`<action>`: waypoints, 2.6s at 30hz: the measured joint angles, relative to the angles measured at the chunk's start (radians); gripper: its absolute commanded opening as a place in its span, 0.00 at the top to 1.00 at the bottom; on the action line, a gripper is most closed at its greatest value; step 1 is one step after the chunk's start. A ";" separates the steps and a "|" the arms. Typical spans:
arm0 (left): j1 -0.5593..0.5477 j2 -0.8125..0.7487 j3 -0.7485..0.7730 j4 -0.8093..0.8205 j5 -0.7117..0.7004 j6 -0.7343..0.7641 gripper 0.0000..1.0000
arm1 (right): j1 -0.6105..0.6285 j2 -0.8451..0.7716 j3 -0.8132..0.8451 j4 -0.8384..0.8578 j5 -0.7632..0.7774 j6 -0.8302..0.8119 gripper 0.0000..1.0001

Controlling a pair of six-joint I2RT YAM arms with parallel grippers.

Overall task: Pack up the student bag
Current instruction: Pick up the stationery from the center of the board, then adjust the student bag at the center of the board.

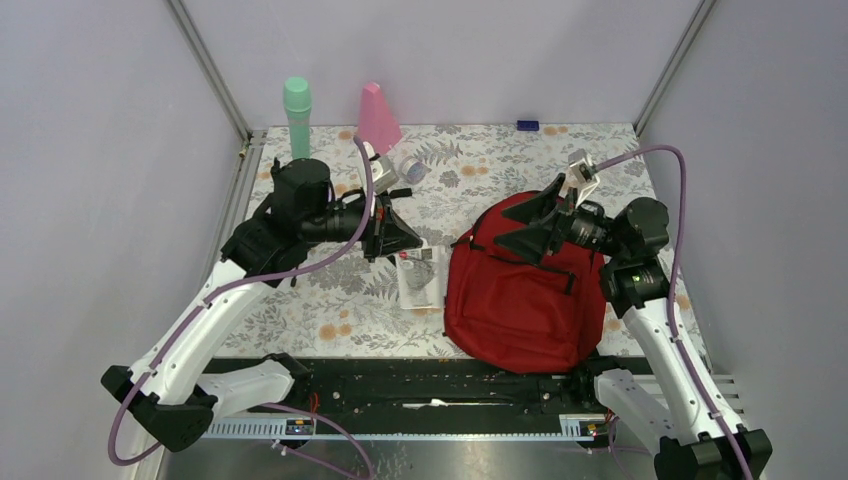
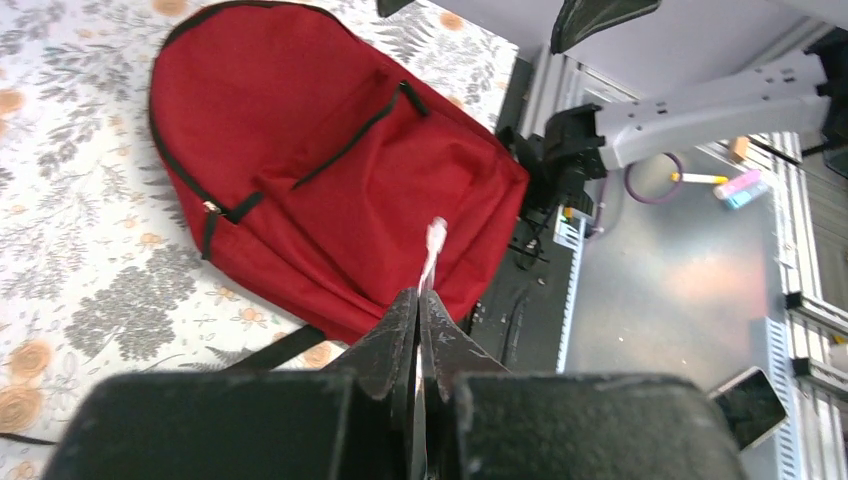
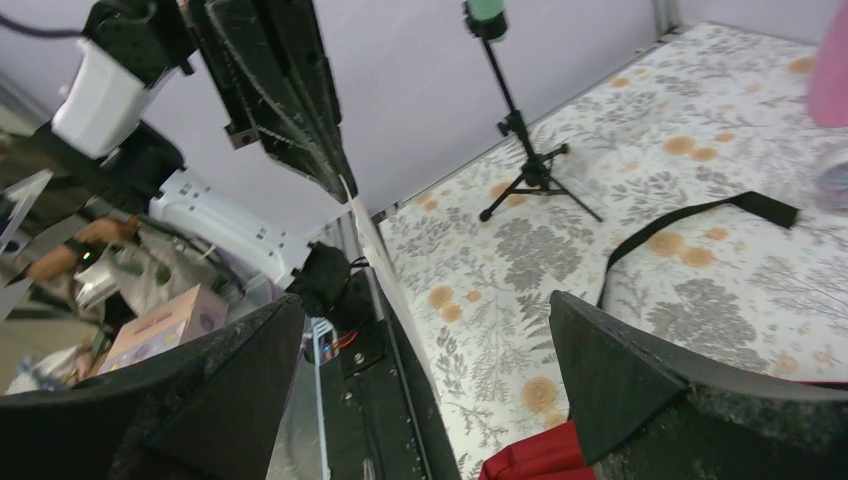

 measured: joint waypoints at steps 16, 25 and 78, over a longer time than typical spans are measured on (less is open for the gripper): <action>-0.089 0.036 0.092 -0.115 0.047 0.083 1.00 | 0.219 0.047 -0.097 0.195 0.017 0.005 0.00; -0.127 0.056 0.100 -0.122 0.028 0.083 1.00 | 0.323 0.050 -0.199 0.295 0.088 0.005 0.00; -0.142 0.188 -0.200 0.436 -0.313 -0.163 0.01 | -0.009 0.126 0.080 -0.528 0.628 -0.578 1.00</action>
